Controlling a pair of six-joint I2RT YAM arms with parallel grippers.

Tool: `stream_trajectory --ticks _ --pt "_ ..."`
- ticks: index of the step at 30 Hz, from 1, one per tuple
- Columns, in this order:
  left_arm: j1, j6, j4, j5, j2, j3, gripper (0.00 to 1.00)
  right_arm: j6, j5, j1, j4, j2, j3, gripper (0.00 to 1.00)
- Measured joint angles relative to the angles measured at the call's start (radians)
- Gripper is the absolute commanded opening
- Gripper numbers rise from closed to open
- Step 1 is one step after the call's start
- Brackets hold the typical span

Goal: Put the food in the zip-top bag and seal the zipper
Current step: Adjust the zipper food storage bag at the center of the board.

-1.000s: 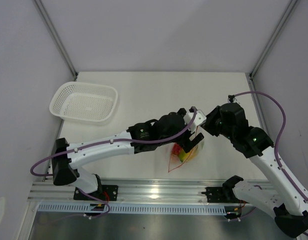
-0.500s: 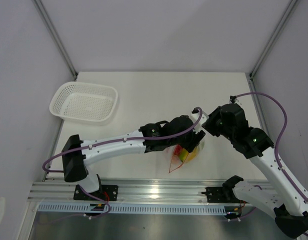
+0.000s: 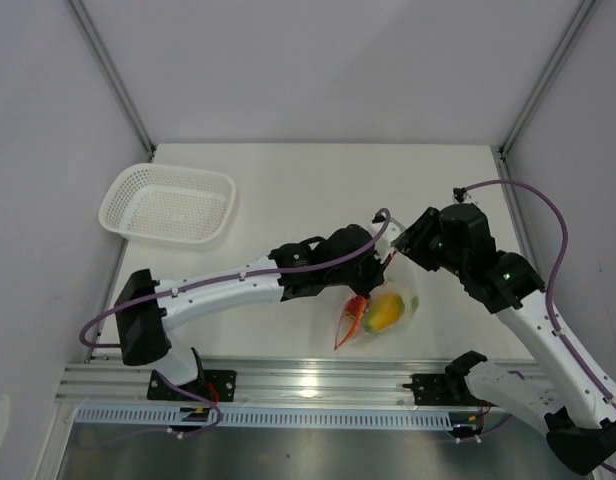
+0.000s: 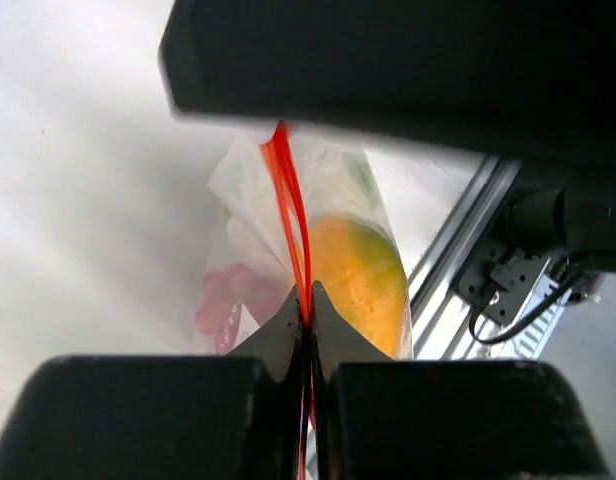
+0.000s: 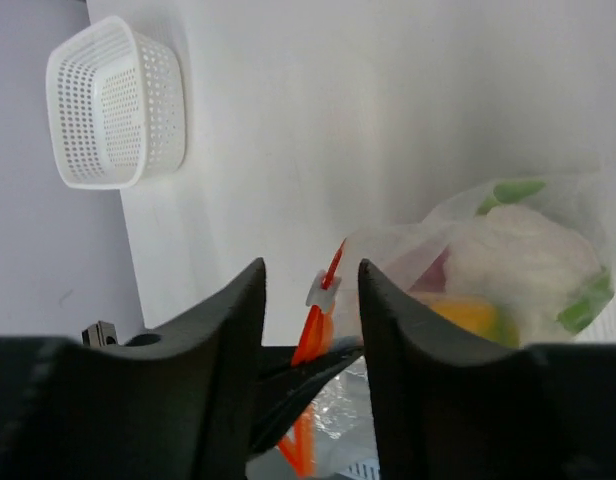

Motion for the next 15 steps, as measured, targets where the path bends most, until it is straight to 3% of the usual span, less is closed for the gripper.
stream_trajectory --ticks 1,2,5,11,15 --pt "0.013 0.0 0.0 0.021 -0.01 -0.016 0.0 -0.026 -0.023 -0.016 0.003 0.006 0.001 0.49" --pt "0.028 0.0 0.0 0.044 -0.023 -0.031 0.0 -0.054 -0.047 -0.035 0.006 0.011 0.003 0.6" --pt "0.083 -0.001 0.0 0.142 -0.074 -0.08 0.0 -0.151 -0.117 -0.094 0.005 0.026 0.023 0.68" --pt "0.231 0.003 0.008 0.401 -0.2 -0.177 0.0 -0.354 -0.238 -0.125 0.027 0.014 0.045 0.68" --pt "0.341 0.007 0.011 0.621 -0.219 -0.192 0.01 -0.433 -0.383 -0.125 0.168 -0.072 -0.076 0.67"
